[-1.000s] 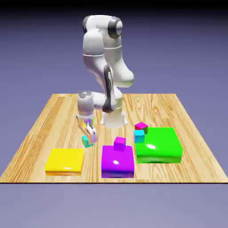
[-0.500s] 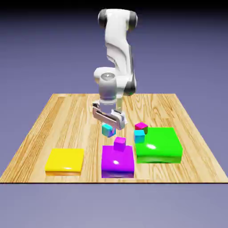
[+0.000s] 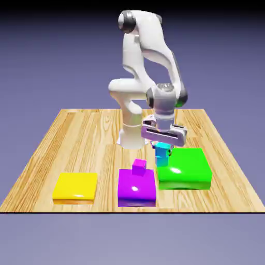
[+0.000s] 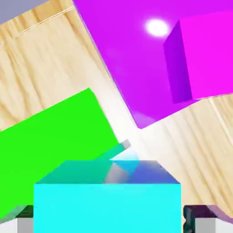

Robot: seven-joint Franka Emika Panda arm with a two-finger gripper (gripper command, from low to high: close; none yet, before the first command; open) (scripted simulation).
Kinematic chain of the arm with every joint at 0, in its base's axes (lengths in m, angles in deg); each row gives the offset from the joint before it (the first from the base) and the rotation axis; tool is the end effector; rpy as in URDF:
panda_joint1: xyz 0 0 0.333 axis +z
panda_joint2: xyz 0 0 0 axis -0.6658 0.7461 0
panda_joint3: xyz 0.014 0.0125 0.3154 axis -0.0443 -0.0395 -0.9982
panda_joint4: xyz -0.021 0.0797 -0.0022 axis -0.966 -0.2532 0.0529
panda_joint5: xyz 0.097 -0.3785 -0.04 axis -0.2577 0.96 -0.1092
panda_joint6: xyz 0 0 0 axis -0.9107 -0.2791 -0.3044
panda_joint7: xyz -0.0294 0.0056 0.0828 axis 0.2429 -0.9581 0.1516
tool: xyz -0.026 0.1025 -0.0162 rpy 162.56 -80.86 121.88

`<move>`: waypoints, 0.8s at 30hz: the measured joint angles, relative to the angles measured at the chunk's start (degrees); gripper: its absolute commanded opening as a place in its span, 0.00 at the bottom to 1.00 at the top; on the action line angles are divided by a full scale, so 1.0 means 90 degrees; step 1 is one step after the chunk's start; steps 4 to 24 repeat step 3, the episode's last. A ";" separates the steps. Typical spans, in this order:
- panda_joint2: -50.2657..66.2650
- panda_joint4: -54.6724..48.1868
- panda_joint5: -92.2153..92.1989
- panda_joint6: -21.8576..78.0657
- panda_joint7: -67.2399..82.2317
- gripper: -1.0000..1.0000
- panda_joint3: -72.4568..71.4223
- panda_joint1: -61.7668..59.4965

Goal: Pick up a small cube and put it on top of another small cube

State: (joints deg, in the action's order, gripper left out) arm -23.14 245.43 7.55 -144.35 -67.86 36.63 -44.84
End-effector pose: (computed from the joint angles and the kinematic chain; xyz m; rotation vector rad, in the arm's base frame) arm 0.3443 0.1320 0.2982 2.5462 -1.8382 0.0127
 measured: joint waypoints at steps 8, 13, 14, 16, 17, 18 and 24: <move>-0.0635 -0.0208 -0.0105 0.0830 0.0113 1.00 0.0138 0.0066; -0.0635 -0.0208 -0.0105 0.0830 0.0113 1.00 0.0138 0.0066; -0.0635 -0.0208 -0.0105 0.0830 0.0113 1.00 0.0138 0.0066; -0.0635 -0.0208 -0.0105 0.0830 0.0113 1.00 0.0138 0.0066; -0.0635 -0.0208 -0.0105 0.0830 0.0113 1.00 0.0138 0.0066; -0.0635 -0.0208 -0.0105 0.0830 0.0113 1.00 0.0138 0.0066; -0.0635 -0.0208 -0.0105 0.0830 0.0113 1.00 0.0138 0.0066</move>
